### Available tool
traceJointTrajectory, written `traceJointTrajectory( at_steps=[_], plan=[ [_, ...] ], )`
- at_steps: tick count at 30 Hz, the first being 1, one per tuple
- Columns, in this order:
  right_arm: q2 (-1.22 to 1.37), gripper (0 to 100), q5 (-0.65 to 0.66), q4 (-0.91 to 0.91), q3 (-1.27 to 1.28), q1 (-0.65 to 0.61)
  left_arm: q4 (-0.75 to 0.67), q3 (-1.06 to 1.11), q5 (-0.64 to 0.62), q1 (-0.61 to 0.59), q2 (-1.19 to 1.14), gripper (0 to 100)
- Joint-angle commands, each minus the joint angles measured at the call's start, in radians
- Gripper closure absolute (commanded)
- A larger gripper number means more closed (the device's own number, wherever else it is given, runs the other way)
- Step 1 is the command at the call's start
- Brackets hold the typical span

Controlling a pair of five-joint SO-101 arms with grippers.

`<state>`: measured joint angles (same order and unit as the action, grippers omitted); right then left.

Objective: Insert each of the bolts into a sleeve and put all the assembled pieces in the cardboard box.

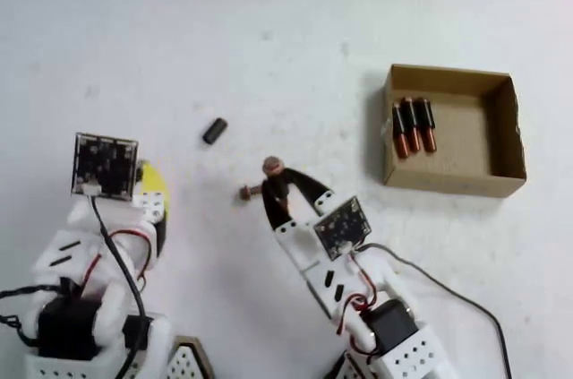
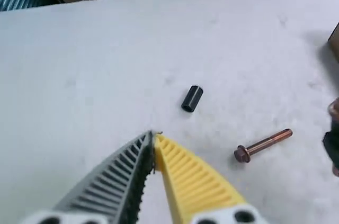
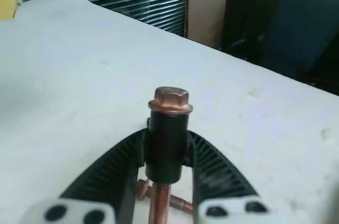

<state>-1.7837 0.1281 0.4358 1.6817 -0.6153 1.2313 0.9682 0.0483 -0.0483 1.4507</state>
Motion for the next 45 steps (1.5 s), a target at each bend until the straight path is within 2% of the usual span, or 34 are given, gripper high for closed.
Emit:
traceJointTrajectory(
  at_steps=[1, 9, 20, 25, 30, 34, 45],
  plan=[
    [-0.007, 98.1, -0.008, -0.002, 0.009, 0.021, 0.002, 0.020, 0.005, -0.021, -0.018, 98],
    [-0.010, 98.1, -0.008, 0.099, -0.026, 0.039, 0.015, 0.098, 0.003, -0.015, -0.019, 98],
    [-0.002, 98.1, -0.008, 0.377, -0.259, 0.236, -0.035, 0.232, 0.002, -0.016, -0.019, 98],
    [-0.001, 98.1, -0.008, 0.475, -0.382, 0.325, -0.034, 0.238, 0.002, -0.019, -0.021, 98],
    [0.025, 98.2, 0.000, 0.530, -0.473, 0.394, -0.095, 0.315, -0.009, -0.019, -0.021, 98],
    [0.211, 98.2, 0.034, 0.522, -0.575, 0.463, -0.118, 0.338, -0.057, -0.019, -0.018, 98],
    [1.010, 98.1, 0.035, 0.360, -0.979, 0.638, -0.120, 0.361, -0.058, -0.021, -0.013, 98]
  ],
)
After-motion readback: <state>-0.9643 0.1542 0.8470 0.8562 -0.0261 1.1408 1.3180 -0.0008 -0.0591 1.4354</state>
